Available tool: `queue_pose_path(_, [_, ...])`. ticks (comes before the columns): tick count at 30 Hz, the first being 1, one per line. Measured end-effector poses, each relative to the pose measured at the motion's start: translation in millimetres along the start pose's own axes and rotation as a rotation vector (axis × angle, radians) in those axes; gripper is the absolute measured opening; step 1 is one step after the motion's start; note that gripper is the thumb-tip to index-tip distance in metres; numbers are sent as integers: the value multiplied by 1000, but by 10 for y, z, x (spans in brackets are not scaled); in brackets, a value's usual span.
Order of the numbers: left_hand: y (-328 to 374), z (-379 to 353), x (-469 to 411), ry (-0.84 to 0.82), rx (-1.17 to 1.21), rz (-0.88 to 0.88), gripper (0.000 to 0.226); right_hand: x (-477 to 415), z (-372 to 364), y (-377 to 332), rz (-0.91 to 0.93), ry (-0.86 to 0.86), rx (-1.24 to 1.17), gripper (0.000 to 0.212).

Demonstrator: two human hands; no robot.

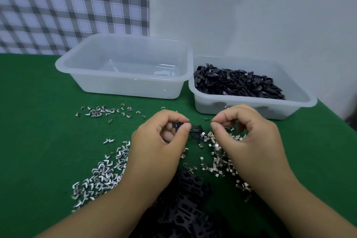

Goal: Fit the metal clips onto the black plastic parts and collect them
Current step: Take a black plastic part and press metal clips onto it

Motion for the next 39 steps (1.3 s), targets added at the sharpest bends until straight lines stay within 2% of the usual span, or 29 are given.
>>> queue_pose_path(5, [15, 28, -1, 36, -48, -29, 18, -5, 85, 131, -112, 86, -94, 19])
queue_pose_path(11, [70, 27, 7, 43, -123, -79, 19, 6, 69, 237, -200, 93, -224, 16])
queue_pose_path(18, [159, -10, 46, 13, -191, -158, 19, 13, -84, 155, -164, -50, -284, 15])
queue_pose_path(23, [183, -74, 58, -58, -195, -182, 10, 32, -197, 92, -121, -158, -318, 15])
queue_pose_path(26, [179, -93, 56, -73, -188, -175, 6, 25, -146, 5, -12, -121, -219, 18])
queue_pose_path(29, [110, -93, 39, -80, -115, -112, 9, 40, -85, -178, 200, -61, -12, 6])
queue_pose_path(32, [66, -103, 33, -92, -57, -66, 9, 64, -76, -254, 306, -12, 98, 7])
queue_pose_path(35, [43, -137, 41, -139, -13, -34, 11, 66, -34, -258, 322, 43, 149, 4])
queue_pose_path(39, [-21, -151, 28, -168, 131, 56, 21, 38, 52, -148, 224, 96, 130, 3])
Point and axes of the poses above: each hand's wrist, its own x-axis away from the middle knuckle, its own z-axis out of the back of the hand, y = z × x, the point moved 9 cm from there along -x, towards the middle knuckle, and after that the axes turned 4 degrees about z, right-handed, at the moved point
